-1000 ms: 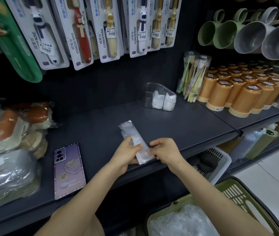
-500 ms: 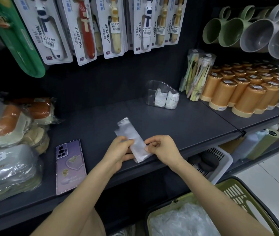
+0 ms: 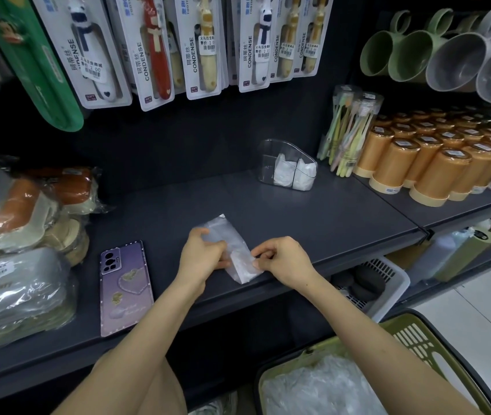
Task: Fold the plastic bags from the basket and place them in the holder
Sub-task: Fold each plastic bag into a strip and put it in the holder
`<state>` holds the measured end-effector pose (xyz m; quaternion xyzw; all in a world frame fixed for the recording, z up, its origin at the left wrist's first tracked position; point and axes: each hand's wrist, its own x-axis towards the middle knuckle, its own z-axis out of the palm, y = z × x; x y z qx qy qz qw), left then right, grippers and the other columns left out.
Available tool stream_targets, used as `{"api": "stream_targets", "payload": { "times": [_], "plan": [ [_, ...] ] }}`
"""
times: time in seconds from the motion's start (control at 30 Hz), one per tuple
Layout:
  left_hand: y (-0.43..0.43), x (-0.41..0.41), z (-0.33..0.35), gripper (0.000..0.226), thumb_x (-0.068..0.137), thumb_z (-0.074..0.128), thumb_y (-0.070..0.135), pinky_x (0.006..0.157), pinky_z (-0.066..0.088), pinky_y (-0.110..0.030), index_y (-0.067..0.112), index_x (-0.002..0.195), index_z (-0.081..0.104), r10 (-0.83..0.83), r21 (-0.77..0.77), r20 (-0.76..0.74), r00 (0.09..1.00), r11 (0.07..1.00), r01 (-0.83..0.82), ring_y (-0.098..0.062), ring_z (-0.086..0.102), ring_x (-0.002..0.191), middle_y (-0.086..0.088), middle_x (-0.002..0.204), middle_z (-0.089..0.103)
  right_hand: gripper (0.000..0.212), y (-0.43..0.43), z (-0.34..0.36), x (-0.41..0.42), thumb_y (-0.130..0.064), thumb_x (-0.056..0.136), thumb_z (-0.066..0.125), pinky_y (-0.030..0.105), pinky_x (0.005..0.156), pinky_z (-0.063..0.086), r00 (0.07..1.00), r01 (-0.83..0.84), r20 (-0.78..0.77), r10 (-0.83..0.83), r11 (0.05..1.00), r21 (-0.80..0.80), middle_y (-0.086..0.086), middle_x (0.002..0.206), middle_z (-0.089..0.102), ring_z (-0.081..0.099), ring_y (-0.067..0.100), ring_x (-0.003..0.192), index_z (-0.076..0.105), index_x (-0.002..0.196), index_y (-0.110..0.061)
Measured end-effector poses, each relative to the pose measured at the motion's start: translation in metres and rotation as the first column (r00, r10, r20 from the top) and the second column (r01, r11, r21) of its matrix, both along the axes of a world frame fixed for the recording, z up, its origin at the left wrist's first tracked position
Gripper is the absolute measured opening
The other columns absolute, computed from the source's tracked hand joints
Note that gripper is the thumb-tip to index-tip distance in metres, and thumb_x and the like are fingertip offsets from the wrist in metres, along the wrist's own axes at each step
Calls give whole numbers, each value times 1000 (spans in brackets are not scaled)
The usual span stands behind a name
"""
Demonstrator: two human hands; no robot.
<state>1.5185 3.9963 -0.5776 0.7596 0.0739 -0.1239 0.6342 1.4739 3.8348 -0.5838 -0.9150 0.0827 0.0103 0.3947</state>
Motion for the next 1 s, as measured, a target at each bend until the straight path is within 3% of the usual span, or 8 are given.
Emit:
{"api": "stream_targets", "payload": {
  "times": [0.17, 0.27, 0.33, 0.43, 0.57, 0.73, 0.83, 1.0],
  "plan": [
    [12, 10, -6, 30, 87, 52, 4, 74, 41, -31, 6, 116, 60, -175, 541, 392, 903, 838, -73, -28, 55, 86, -15, 99, 58, 16, 1, 0, 0, -17, 85, 70, 17, 71, 43, 1000, -21, 5, 21, 1000, -11, -18, 72, 60, 57, 0, 75, 75, 97, -26],
    [14, 14, -14, 27, 90, 52, 20, 87, 40, -35, 8, 106, 70, -446, 718, 530, 722, 689, -101, -36, 56, 97, -16, 108, 60, 15, 2, 1, 2, -19, 86, 69, 14, 69, 41, 999, -34, 10, 34, 999, -25, -17, 74, 61, 57, 0, 76, 75, 97, -28],
    [15, 18, -19, 47, 92, 36, 38, 102, 36, -37, 14, 109, 72, -638, 782, 511, 576, 624, -3, -35, 52, 119, -11, 126, 61, 15, 3, 2, 3, -20, 86, 69, 14, 68, 41, 999, -47, 6, 47, 998, -42, -17, 74, 61, 56, 1, 76, 75, 97, -28],
    [15, 20, -20, 70, 89, 12, 55, 117, 4, -26, 24, 135, 55, -796, 851, 347, 496, 489, 189, -19, 19, 147, 2, 154, 34, 15, 4, 3, 3, -21, 86, 69, 19, 72, 44, 998, -65, 8, 65, 997, -46, -15, 77, 62, 58, 3, 80, 75, 98, -27],
    [14, 16, -31, 73, 88, 3, 58, 117, -3, -25, 29, 150, 28, -783, 855, 186, 594, 427, 296, -14, 1, 149, 5, 160, 15, 18, 3, 1, -1, -23, 87, 68, 23, 76, 46, 998, -33, 58, 36, 998, -62, -11, 84, 63, 60, 8, 87, 72, 104, -26],
    [-2, 4, -33, 50, 105, 17, 39, 119, -3, -32, 26, 154, 12, -699, 910, 106, 707, 355, 214, -22, -3, 150, 0, 162, 5, 16, 22, -17, -12, -22, 80, 61, 25, 56, 48, 830, 230, 557, 10, 905, -359, -3, 80, 67, 60, 19, 70, 75, 88, -19],
    [-16, -7, -33, 50, 105, 13, 36, 120, -1, -35, 25, 154, 10, -616, 927, 96, 782, 342, 155, -25, -3, 149, -3, 163, 3, 18, 28, -27, -13, -22, 78, 61, 29, 62, 55, 836, 182, 538, 105, 873, -452, 1, 82, 72, 66, 22, 70, 75, 86, -15],
    [-18, -12, -35, 51, 105, 12, 37, 119, 8, -37, 25, 154, 13, -564, 952, 108, 819, 296, 79, -26, 3, 149, -5, 162, 8, 42, 13, -47, -12, -29, 88, 39, 44, 93, 49, 929, 61, 333, 159, 825, -562, 4, 108, 73, 68, 22, 104, 75, 103, -13]
  ]
}}
